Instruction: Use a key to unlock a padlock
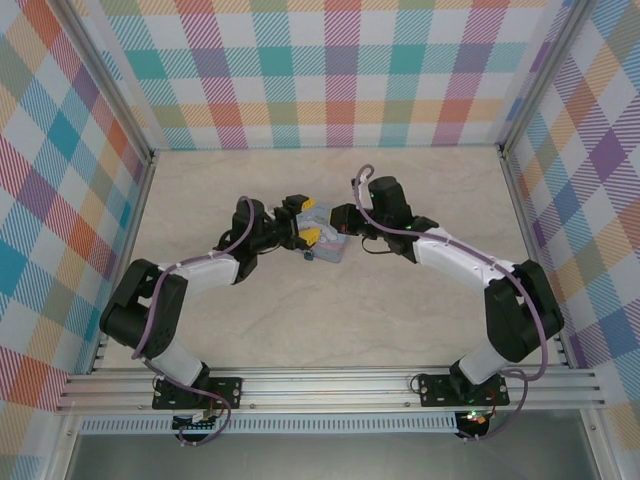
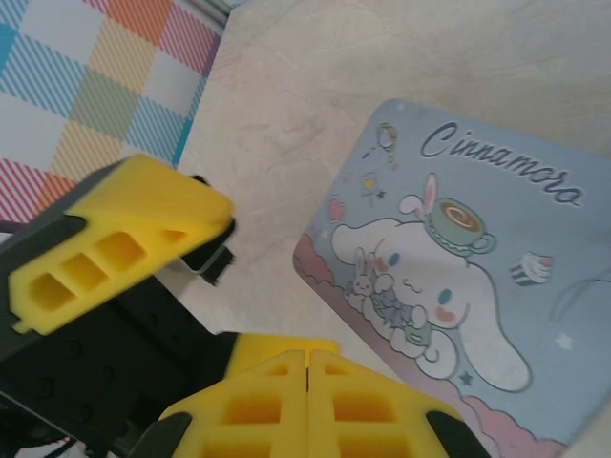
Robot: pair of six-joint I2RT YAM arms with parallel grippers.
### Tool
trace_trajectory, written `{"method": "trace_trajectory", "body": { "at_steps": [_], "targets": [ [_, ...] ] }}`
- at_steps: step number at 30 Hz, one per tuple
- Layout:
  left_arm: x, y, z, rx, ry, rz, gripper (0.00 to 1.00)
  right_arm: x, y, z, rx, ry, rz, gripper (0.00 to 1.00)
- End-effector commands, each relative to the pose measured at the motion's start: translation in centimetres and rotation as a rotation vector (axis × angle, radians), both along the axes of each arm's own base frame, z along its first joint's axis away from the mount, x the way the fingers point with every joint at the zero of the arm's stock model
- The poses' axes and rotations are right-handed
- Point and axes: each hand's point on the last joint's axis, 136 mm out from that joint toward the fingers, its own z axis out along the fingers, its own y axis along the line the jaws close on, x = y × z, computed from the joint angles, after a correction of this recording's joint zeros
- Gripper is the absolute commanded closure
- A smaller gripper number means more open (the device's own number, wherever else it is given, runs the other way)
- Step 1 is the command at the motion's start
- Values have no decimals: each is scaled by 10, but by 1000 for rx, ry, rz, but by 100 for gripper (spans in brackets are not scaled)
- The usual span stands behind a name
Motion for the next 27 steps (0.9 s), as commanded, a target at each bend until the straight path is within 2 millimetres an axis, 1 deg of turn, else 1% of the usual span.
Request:
{"method": "trace_trajectory", "body": {
  "at_steps": [1, 4, 7, 15, 27],
  "targets": [
    [-8, -12, 8, -123, 64, -10, 28, 1, 16, 21, 54, -64, 45, 100],
    [-9, -13, 5, -131, 76, 1, 31, 0, 19, 22, 58, -69, 50, 100],
    [-8, -13, 5, -146, 77, 5, 38, -2, 21, 21, 62, -64, 61, 100],
    [-7, -21, 2, -173, 86, -4, 51, -8, 27, 21, 80, -56, 82, 100],
    [-6, -20, -3, -175, 95, 6, 62, -10, 25, 18, 72, -47, 76, 100]
  ]
}}
